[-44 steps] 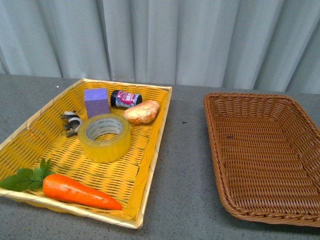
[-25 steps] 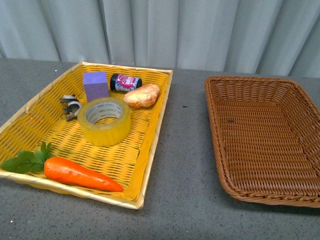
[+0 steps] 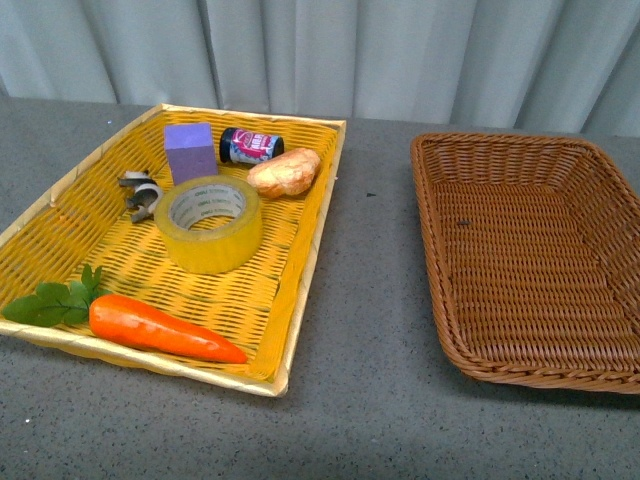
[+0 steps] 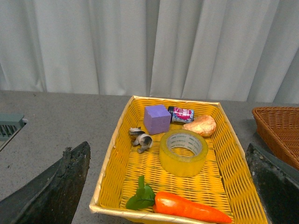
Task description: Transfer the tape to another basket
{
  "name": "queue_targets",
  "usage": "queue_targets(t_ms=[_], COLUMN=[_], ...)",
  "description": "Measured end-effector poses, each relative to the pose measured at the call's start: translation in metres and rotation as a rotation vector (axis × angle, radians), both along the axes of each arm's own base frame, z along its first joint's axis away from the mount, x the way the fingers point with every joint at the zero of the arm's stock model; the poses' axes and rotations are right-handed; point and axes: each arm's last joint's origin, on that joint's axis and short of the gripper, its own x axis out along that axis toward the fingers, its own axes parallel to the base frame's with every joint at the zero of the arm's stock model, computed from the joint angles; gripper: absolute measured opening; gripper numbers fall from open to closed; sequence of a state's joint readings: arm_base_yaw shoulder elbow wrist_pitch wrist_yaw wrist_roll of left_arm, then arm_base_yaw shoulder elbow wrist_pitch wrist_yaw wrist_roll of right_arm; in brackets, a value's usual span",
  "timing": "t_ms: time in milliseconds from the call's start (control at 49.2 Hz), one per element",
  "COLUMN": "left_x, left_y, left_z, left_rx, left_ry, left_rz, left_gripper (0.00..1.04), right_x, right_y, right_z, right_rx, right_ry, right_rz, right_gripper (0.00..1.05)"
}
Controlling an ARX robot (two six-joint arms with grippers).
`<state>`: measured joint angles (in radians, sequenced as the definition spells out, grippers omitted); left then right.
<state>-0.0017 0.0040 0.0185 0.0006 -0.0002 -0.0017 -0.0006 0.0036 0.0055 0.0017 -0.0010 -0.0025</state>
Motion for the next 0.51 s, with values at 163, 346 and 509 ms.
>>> queue_targets(t_ms=[163, 346, 509], left_x=[0.0000, 0.0000, 0.0000], left_y=[0.0000, 0.0000, 0.0000], left_z=[0.0000, 0.0000, 0.0000], left_rx=[0.000, 0.000, 0.000], left_ry=[0.000, 0.000, 0.000], left_rz=[0.000, 0.000, 0.000], left_gripper=[0.98, 0.98, 0.98], right_x=[0.0000, 0.0000, 0.0000], right_y=[0.0000, 0.0000, 0.0000], right_z=[0.0000, 0.0000, 0.0000], right_rx=[0.000, 0.000, 0.000], right_ry=[0.000, 0.000, 0.000], right_rz=[0.000, 0.000, 0.000], right_gripper=[0.96, 0.96, 0.96])
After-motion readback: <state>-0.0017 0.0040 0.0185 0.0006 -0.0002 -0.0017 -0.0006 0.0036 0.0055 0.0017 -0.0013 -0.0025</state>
